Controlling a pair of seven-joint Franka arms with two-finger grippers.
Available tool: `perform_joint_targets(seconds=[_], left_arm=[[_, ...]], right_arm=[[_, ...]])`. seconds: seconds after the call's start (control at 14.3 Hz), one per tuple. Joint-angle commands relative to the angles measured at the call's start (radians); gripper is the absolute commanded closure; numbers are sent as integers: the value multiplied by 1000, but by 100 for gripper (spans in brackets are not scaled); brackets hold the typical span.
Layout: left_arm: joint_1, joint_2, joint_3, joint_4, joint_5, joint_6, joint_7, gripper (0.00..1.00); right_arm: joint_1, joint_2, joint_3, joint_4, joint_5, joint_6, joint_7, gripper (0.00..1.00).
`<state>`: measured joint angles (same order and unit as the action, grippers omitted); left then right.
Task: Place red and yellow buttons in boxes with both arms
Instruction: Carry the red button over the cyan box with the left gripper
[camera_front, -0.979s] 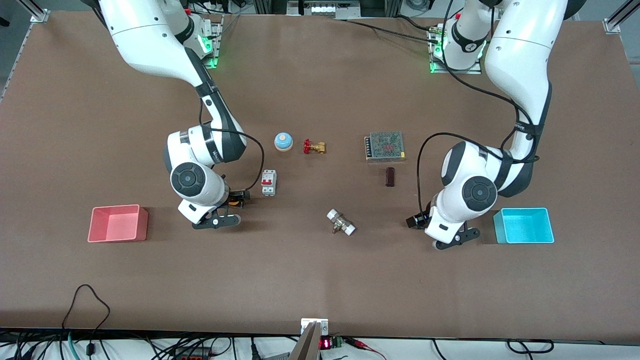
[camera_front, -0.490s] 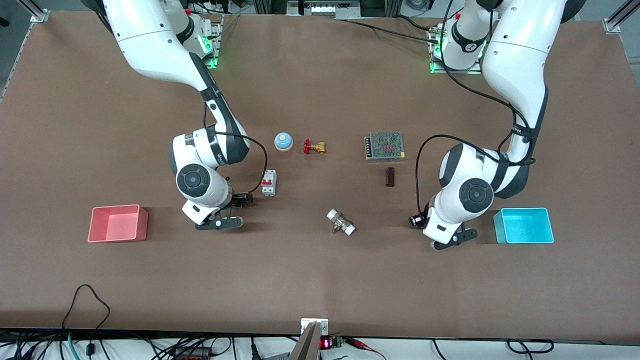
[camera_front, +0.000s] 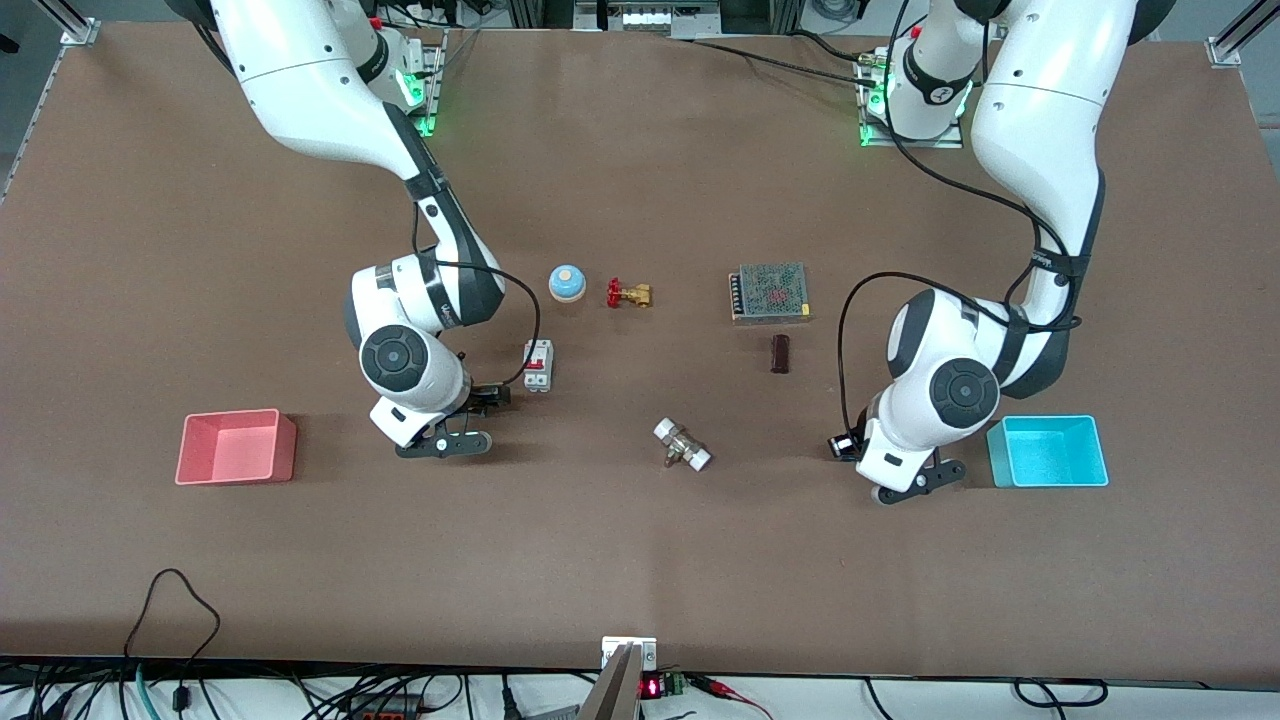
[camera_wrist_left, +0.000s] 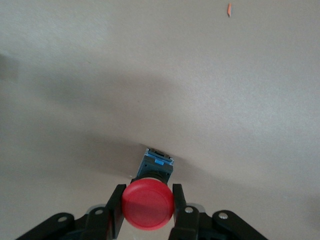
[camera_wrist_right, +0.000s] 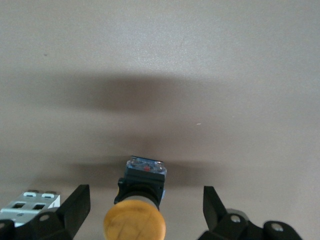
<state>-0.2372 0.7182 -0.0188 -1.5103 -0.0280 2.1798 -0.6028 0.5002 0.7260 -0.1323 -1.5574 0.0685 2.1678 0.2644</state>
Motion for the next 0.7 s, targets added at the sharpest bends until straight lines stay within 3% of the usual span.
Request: perform_joint_targets(seconds=[0.0, 0.07, 0.35, 0.63], left_arm=[[32, -90, 11, -7, -1, -113, 32, 68], [50, -117, 28, -7, 2, -144, 66, 68], [131, -146, 37, -7, 5, -153, 201, 68], [219, -137, 53, -7, 5, -140, 354, 68]], right_arm=[[6, 6, -3, 7, 2, -11, 15, 5], [3, 6, -3, 3, 0, -11, 12, 8], [1, 6, -3, -4, 0, -13, 4, 48], [1, 0, -4, 8, 0, -11, 2, 66]])
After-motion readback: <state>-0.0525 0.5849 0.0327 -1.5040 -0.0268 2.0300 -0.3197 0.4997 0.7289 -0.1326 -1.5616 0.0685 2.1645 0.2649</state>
